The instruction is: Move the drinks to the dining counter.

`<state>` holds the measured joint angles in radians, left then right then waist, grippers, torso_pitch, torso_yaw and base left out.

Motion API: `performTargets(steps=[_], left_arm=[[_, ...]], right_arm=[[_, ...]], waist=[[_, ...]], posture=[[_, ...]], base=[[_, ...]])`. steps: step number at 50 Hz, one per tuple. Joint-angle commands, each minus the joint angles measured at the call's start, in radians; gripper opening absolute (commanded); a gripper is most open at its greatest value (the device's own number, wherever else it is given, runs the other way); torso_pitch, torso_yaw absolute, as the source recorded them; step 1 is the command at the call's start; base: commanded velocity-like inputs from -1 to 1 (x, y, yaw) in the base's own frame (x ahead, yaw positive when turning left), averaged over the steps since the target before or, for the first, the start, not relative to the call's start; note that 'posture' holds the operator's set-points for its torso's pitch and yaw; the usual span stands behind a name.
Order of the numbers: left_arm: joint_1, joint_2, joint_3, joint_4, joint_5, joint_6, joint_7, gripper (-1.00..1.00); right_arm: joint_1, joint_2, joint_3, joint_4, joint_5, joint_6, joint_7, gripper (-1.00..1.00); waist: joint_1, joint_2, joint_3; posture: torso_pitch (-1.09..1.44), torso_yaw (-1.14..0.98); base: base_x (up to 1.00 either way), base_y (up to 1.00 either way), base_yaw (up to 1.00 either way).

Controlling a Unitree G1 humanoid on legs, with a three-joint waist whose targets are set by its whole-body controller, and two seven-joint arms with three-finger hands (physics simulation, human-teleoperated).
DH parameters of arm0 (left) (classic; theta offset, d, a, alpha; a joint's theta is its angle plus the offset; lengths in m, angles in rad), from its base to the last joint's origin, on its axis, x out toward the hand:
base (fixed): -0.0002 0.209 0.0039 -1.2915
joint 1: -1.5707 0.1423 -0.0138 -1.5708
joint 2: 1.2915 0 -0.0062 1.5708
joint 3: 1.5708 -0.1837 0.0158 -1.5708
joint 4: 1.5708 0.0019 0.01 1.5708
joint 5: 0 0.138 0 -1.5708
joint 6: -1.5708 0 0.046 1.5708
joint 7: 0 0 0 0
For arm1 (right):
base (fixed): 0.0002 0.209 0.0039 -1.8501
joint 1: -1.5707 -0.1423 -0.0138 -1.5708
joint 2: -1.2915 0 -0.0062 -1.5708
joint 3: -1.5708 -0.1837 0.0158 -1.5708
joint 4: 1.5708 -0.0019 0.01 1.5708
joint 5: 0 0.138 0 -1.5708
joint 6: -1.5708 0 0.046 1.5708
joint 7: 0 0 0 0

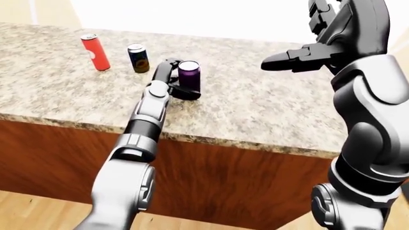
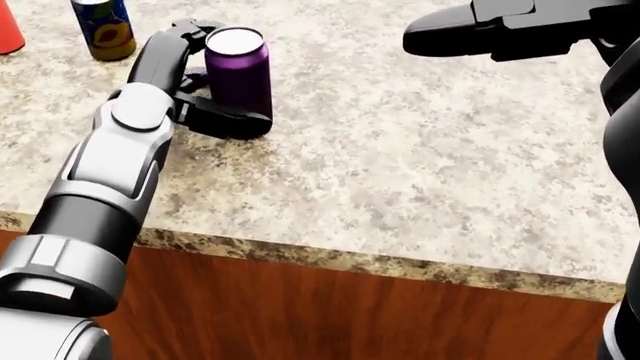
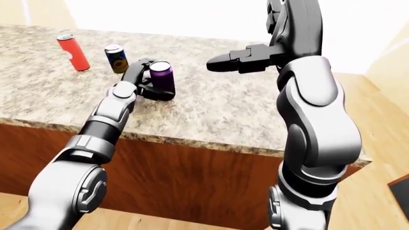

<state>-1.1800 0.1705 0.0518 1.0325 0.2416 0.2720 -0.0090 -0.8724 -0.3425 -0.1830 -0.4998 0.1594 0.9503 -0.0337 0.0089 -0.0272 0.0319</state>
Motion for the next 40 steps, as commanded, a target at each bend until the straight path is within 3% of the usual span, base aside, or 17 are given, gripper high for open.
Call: performTargets(steps=[1, 7, 11, 19, 26, 31, 35, 40], left_arm=[[-0.043, 0.011, 0.003, -0.046, 0.004, -0.021, 0.004, 0.73], [-0.004, 0.011, 0.006, -0.145, -0.004, 0.023, -0.012, 1.00], [0.065, 0.007, 0.001, -0.288, -0.006, 0.085, -0.031, 1.00], [0.244, 0.005, 0.000, -0.760, 0.003, 0.313, -0.114, 1.00], [0.337, 0.008, 0.009, -1.057, 0.011, 0.465, -0.171, 1.00], [0.412, 0.019, 0.025, -1.334, 0.008, 0.611, -0.219, 1.00], [0.474, 0.038, 0.086, -1.553, -0.051, 0.697, -0.243, 1.00], [0.514, 0.074, 0.149, -1.800, -0.127, 0.822, -0.229, 1.00]], right_arm=[[-0.031, -0.011, -0.010, -0.020, -0.002, -0.025, -0.005, 1.00], [-0.031, -0.014, -0.011, -0.019, 0.002, -0.026, -0.006, 1.00], [-0.033, -0.018, -0.015, -0.021, 0.006, -0.021, -0.009, 1.00], [-0.035, -0.028, -0.023, -0.022, 0.017, -0.019, -0.012, 1.00], [-0.042, -0.039, -0.029, -0.042, 0.032, 0.003, -0.020, 1.00], [-0.019, -0.076, -0.092, -0.121, 0.090, 0.059, -0.032, 1.00], [0.042, -0.100, -0.147, -0.188, 0.160, 0.069, -0.059, 1.00], [0.116, -0.162, -0.269, -0.251, 0.301, 0.083, -0.145, 1.00]], waist=[[0.000, -0.001, -0.031], [-0.001, 0.000, -0.031], [-0.002, 0.002, -0.030], [-0.006, 0.007, -0.024], [-0.006, 0.010, -0.014], [-0.005, 0.009, -0.011], [-0.003, 0.007, -0.005], [-0.001, 0.005, 0.000]], posture=[[0.00, 0.00], [0.00, 0.00], [0.00, 0.00], [0.00, 0.00], [0.00, 0.00], [0.00, 0.00], [0.00, 0.00], [0.00, 0.00]], base=[[0.00, 0.00, 0.00], [0.00, 0.00, 0.00], [0.00, 0.00, 0.00], [0.00, 0.00, 0.00], [0.00, 0.00, 0.00], [0.00, 0.00, 0.00], [0.00, 0.00, 0.00], [0.00, 0.00, 0.00]])
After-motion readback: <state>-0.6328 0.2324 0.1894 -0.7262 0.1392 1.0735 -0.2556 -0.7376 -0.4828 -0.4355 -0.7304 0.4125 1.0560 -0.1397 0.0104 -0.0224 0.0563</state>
